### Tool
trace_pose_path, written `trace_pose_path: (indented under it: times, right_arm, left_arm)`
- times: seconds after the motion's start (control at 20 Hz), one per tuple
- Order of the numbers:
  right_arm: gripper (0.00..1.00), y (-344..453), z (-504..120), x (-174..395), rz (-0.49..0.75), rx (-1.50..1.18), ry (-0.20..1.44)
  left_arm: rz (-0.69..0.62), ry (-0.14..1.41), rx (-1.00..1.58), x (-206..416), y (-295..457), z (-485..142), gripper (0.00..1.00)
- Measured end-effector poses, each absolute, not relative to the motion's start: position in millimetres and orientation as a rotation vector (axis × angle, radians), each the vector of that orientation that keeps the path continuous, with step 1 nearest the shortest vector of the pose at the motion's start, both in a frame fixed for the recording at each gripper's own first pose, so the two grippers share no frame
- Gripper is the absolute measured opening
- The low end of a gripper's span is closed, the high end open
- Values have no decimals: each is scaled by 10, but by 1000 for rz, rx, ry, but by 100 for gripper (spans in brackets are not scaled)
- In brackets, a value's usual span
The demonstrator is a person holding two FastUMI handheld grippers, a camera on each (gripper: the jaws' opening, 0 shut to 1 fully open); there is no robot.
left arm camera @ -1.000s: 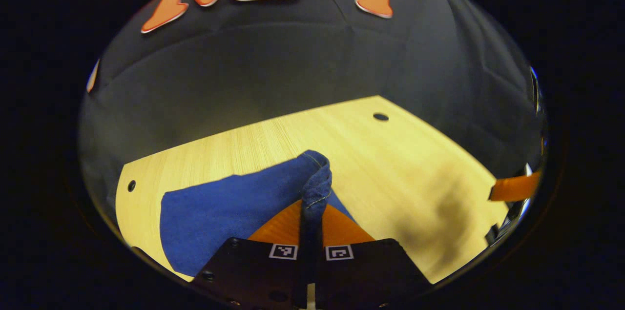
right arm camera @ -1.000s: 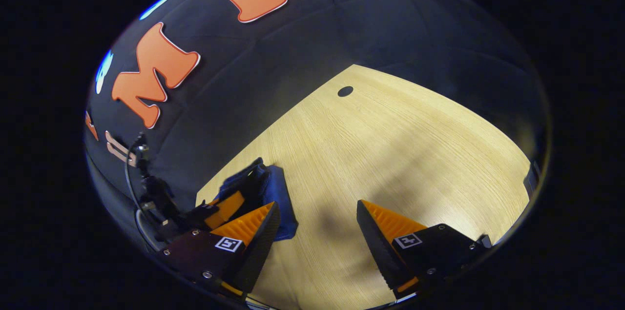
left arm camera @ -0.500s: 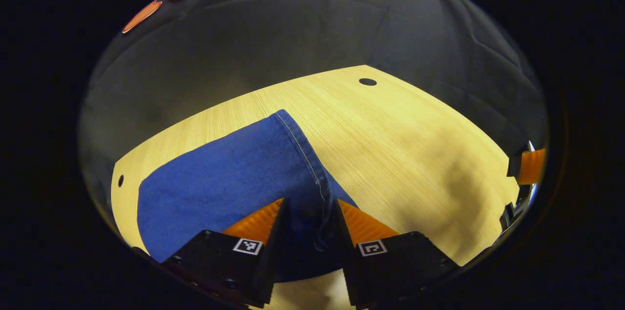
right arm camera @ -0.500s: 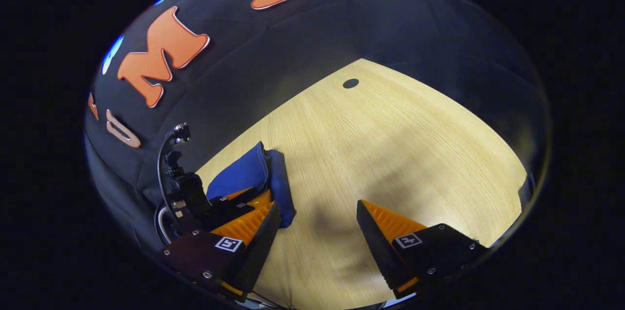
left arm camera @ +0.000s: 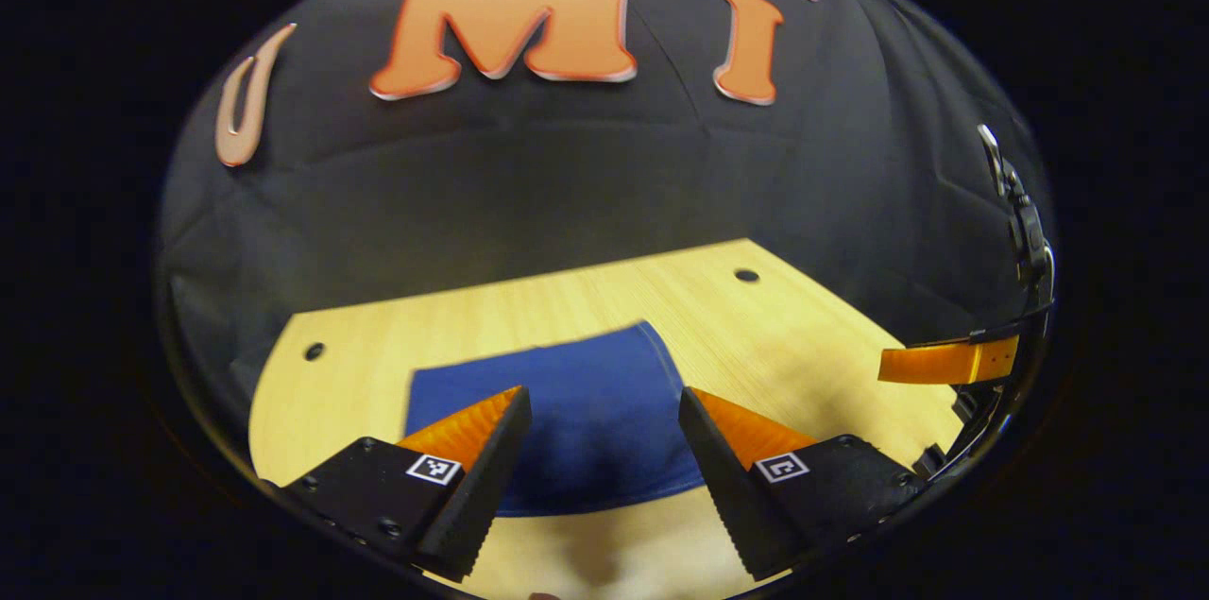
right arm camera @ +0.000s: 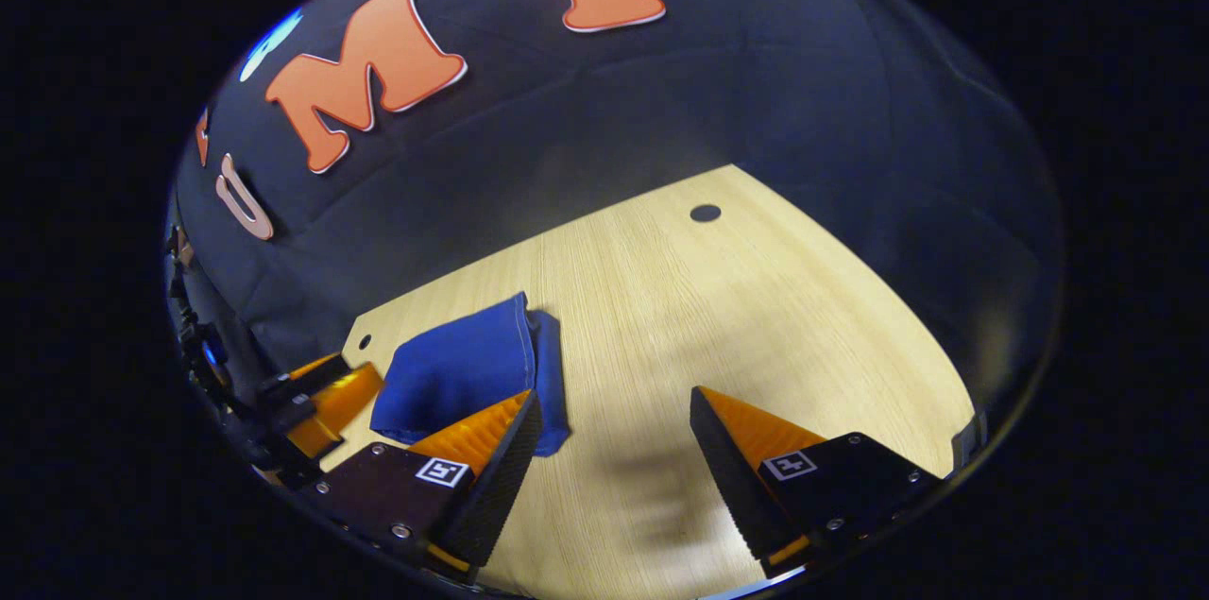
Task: Grasp the waist and the cuffs of the jeans and fold them to make the two legs overlap; first hold the waist and fold one-third of the jeans toward the cuffs, then hold the cuffs and fold the remaining one-third in the same direction to finish folding.
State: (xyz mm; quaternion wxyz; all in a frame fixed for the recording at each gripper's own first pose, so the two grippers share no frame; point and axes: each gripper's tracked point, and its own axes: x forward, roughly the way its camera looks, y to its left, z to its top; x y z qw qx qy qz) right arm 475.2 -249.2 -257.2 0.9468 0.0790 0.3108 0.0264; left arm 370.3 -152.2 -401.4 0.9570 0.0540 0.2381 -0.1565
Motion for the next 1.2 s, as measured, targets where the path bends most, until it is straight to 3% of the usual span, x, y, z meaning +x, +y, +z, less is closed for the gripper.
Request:
trace_pose_path:
  times: [0.2, 0.7, 1.2]
  right_arm:
    - [97, -2269, -2048, 4815, 47, 93, 500]
    - [100, -1651, -933, 4670, 60, 43, 177]
    - [97, -1319, -720, 4381, 39, -4, 64]
  left_arm:
    - [-151, 286, 78, 3860, -538, -3238, 97]
    - [60, 134, -3, 3688, 1382, -2321, 97]
    - [76, -32, 70, 3575, 1797, -1792, 97]
